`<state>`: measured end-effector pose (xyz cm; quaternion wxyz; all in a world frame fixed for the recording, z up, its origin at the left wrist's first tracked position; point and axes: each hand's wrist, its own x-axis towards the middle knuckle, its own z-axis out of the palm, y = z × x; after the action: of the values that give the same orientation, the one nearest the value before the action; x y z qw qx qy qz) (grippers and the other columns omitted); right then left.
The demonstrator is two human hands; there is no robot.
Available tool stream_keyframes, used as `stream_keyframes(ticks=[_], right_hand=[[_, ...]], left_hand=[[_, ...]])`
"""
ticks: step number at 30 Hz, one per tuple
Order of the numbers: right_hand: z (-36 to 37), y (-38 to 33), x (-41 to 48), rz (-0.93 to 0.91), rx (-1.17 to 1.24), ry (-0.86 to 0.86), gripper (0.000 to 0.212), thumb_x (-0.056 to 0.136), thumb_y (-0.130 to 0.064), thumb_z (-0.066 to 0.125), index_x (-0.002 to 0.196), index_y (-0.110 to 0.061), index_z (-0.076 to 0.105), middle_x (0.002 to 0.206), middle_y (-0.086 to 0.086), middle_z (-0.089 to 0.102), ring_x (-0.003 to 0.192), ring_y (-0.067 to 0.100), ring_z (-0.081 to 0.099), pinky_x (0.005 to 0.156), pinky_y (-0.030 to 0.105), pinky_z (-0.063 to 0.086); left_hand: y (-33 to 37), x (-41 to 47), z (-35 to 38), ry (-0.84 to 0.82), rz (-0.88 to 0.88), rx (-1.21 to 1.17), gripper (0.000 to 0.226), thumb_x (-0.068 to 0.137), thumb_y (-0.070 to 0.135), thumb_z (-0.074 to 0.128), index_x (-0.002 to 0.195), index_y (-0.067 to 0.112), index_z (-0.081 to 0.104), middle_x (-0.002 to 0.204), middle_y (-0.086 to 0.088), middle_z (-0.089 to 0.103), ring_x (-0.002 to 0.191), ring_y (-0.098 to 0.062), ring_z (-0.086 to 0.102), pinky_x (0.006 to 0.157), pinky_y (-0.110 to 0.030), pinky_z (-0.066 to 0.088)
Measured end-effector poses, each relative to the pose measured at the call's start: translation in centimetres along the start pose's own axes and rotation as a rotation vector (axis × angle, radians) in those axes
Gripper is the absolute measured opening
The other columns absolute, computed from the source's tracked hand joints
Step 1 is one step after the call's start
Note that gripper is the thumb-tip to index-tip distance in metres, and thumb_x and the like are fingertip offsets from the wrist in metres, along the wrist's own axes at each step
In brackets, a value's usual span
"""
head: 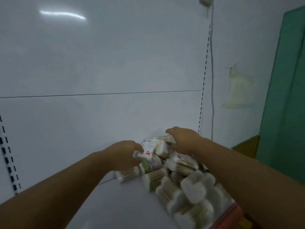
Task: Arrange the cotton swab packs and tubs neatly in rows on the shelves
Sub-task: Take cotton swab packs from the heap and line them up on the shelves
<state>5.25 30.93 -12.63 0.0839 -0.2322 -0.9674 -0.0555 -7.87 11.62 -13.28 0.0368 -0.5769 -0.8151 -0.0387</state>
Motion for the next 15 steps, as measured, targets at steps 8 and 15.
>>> stream_keyframes(ticks=[8, 15], right_hand=[[-1.3, 3.6, 5.9, 0.007, 0.152, 0.113, 0.026, 0.079, -0.017, 0.061, 0.104, -0.017, 0.065, 0.102, 0.0, 0.064, 0.074, 0.016, 0.061, 0.069, 0.027, 0.051], [-3.9, 3.8, 4.0, -0.328, 0.618, 0.275, 0.031, 0.078, -0.002, 0.064, 0.085, -0.032, 0.066, 0.094, 0.002, 0.069, 0.071, 0.019, 0.062, 0.06, 0.026, 0.051]], left_hand=[[-0.7, -0.7, 0.4, 0.367, -0.335, -0.184, 0.025, 0.094, 0.027, 0.056, 0.118, 0.024, 0.063, 0.121, 0.008, 0.059, 0.108, -0.009, 0.052, 0.086, -0.017, 0.036], [2.0, 0.3, 0.5, 0.365, -0.562, -1.849, 0.042, 0.092, 0.042, 0.056, 0.112, 0.005, 0.059, 0.111, -0.022, 0.067, 0.082, -0.031, 0.071, 0.065, -0.037, 0.061]])
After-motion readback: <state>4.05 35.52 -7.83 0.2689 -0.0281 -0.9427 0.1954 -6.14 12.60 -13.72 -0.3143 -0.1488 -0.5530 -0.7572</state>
